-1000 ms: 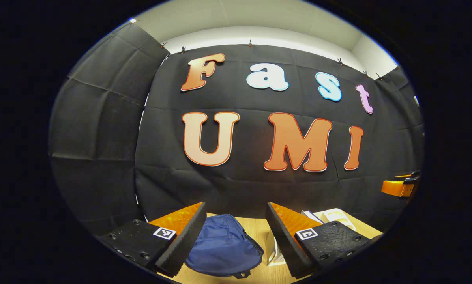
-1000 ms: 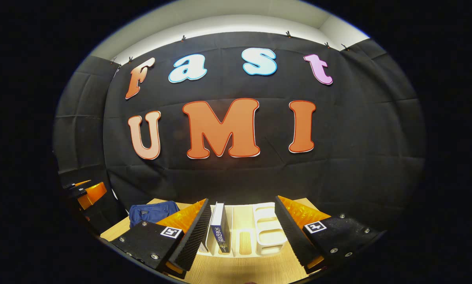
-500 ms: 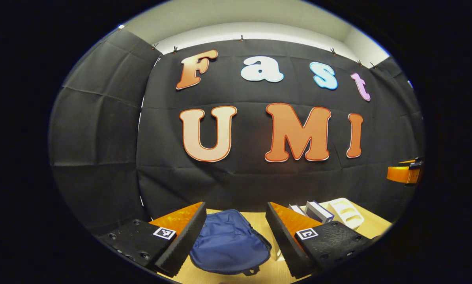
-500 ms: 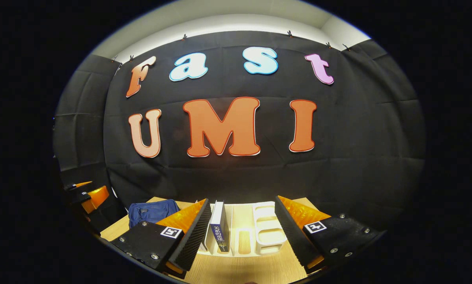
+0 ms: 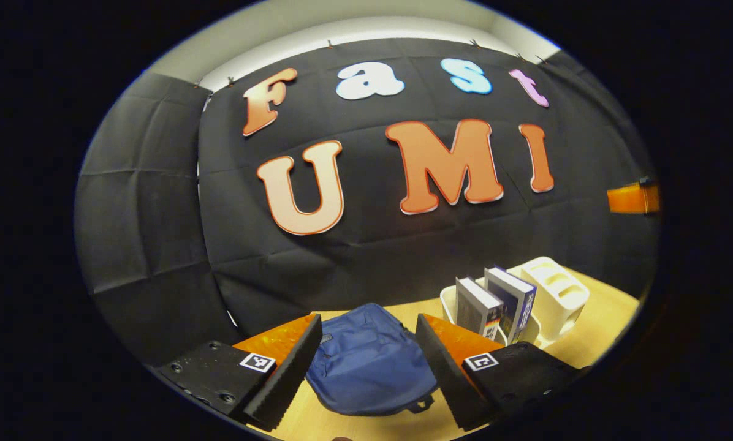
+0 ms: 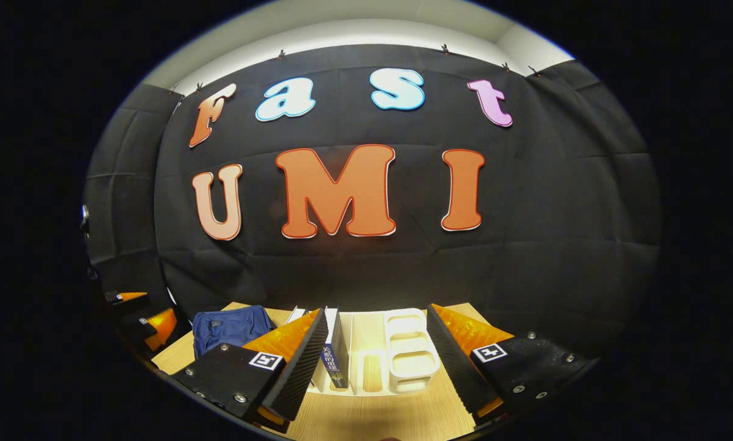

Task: Open the schoolbag, grab two books from the bookshelf and put them into the schoolbag.

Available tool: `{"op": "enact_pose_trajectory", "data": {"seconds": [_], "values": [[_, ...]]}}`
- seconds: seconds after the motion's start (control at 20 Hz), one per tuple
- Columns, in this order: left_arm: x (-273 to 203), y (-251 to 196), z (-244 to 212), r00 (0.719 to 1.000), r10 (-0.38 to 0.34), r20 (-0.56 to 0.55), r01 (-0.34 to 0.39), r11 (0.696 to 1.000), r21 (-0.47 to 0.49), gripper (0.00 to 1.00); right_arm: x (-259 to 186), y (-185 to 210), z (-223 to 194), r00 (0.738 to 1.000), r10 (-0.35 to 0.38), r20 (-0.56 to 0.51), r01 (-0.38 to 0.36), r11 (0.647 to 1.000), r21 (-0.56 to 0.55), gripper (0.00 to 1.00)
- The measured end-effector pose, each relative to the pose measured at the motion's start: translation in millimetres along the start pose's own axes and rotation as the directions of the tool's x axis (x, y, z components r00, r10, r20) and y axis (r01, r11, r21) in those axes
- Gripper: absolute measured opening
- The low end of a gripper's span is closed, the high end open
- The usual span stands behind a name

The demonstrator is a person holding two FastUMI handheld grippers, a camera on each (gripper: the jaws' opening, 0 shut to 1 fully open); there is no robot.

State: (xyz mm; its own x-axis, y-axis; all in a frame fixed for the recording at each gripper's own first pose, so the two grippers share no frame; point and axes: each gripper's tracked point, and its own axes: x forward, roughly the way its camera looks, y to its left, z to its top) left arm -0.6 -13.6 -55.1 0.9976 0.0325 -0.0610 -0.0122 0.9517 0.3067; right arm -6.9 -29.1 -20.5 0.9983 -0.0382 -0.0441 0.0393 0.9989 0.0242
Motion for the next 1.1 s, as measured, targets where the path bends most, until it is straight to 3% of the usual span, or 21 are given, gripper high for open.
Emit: {"op": "enact_pose_trajectory", "data": {"seconds": [0.25,0.6,0.7,0.85,1.1], "values": [[20,-39,-64,0.992,-0.054,-0.114,0.078,0.973,0.217,0.95,1,-17,-16,0.999,-0.029,-0.037,0.029,1.000,-0.001,0.97],[48,-105,-166,0.952,-0.140,-0.274,0.246,0.880,0.407,0.95,7,-46,-32,0.994,-0.070,-0.082,0.069,0.998,-0.008,0.97],[56,-115,-197,0.939,-0.143,-0.313,0.283,0.840,0.463,0.95,10,-55,-37,0.991,-0.080,-0.104,0.081,0.997,0.007,0.96],[62,-117,-236,0.909,-0.110,-0.403,0.344,0.746,0.571,0.96,14,-63,-42,0.988,-0.092,-0.123,0.096,0.995,0.021,0.96],[72,-119,-254,0.889,-0.105,-0.445,0.394,0.669,0.630,0.96,20,-71,-52,0.984,-0.098,-0.150,0.103,0.994,0.022,0.97]]}}
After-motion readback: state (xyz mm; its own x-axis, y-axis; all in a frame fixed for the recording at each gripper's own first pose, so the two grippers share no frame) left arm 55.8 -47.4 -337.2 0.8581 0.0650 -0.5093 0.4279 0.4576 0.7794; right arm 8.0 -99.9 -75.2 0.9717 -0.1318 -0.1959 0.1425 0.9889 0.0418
